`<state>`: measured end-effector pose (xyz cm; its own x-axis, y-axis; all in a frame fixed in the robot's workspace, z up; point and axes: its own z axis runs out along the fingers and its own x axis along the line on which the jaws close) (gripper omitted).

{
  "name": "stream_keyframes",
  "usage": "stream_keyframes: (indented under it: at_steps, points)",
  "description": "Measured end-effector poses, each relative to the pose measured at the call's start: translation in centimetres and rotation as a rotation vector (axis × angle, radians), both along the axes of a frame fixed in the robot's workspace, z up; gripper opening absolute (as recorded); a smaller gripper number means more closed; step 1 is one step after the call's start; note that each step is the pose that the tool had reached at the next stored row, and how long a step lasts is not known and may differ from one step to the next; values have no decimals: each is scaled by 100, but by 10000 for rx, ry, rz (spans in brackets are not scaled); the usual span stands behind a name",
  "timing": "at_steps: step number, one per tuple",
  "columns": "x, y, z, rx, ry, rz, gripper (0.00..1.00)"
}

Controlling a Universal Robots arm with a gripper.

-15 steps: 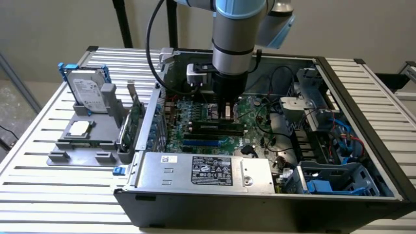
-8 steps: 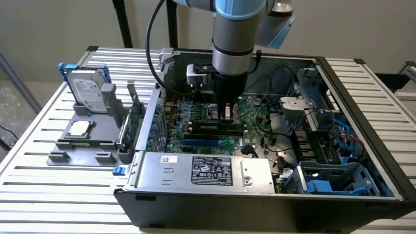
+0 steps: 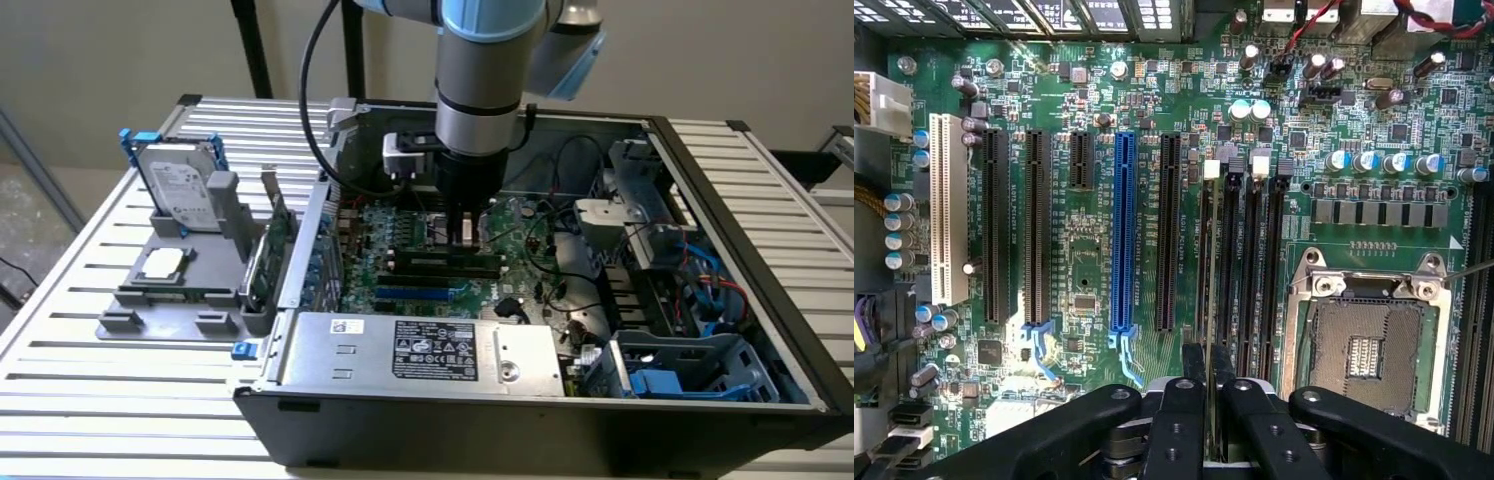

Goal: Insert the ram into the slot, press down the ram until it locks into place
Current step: 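Insert the ram into the slot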

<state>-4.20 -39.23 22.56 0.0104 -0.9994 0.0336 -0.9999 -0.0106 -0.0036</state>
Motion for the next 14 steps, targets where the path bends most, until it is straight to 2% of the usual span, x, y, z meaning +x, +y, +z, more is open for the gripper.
stream_keyframes:
  at_steps: [2, 3, 6, 11, 14]
  points:
    - [0, 0, 0, 1, 0, 0, 15]
    - [0, 0, 3, 3, -1, -1, 22]
    - [0, 0, 41, 5, 1, -1, 22]
    - [-5, -1, 165, 7, 19, 1, 22]
    - [-22, 0, 193, 7, 36, -1, 19]
